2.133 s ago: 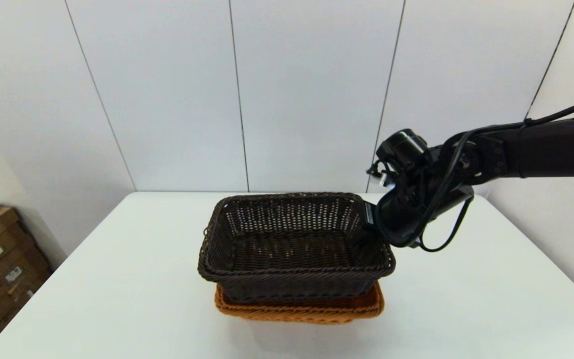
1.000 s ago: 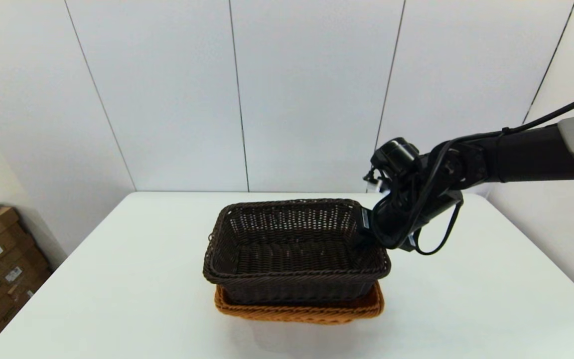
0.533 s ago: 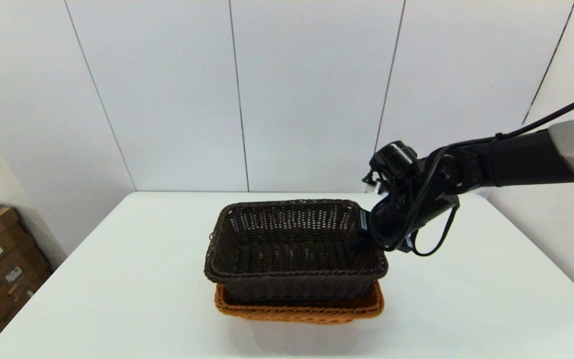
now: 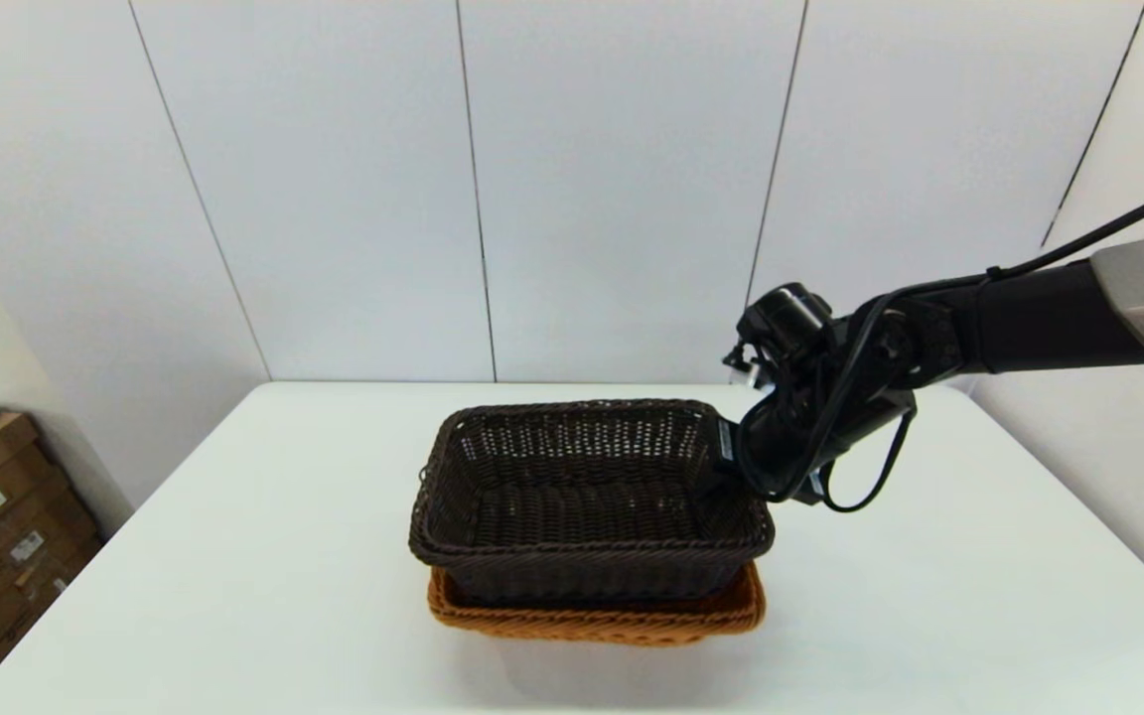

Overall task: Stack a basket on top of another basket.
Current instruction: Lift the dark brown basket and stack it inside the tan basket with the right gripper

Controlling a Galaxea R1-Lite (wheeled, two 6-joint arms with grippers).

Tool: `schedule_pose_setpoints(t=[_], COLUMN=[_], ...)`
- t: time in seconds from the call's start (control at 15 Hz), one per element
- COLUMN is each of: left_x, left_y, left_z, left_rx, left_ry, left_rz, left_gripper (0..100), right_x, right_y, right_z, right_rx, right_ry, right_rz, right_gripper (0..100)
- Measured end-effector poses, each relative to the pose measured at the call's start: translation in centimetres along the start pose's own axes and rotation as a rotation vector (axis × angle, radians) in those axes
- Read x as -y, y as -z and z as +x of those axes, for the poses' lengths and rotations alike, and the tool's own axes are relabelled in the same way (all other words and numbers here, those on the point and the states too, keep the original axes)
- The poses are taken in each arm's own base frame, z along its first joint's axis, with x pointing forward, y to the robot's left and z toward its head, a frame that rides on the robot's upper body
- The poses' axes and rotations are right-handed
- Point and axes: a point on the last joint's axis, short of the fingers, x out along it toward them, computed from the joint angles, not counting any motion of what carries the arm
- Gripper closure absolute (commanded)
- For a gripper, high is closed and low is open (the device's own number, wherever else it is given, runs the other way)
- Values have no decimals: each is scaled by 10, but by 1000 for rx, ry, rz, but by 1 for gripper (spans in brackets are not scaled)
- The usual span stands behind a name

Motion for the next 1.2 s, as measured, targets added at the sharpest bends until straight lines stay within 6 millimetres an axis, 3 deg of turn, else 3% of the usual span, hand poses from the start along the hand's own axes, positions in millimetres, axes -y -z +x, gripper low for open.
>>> schedule_pose_setpoints(t=[0.07,0.73,1.2], left_x=[0,0,0], left_y=[0,0,0], left_z=[0,0,0], left_rx=[0,0,0], left_ry=[0,0,0], left_rz=[0,0,0], left_gripper=[0,0,0], right_x=[0,2,-8], right_y=[0,-2,-5], right_z=[0,-4,-45], right_rx=[0,12,113], right_ry=[0,-7,-55], right_rz=[1,5,-11], right_gripper=[0,0,0])
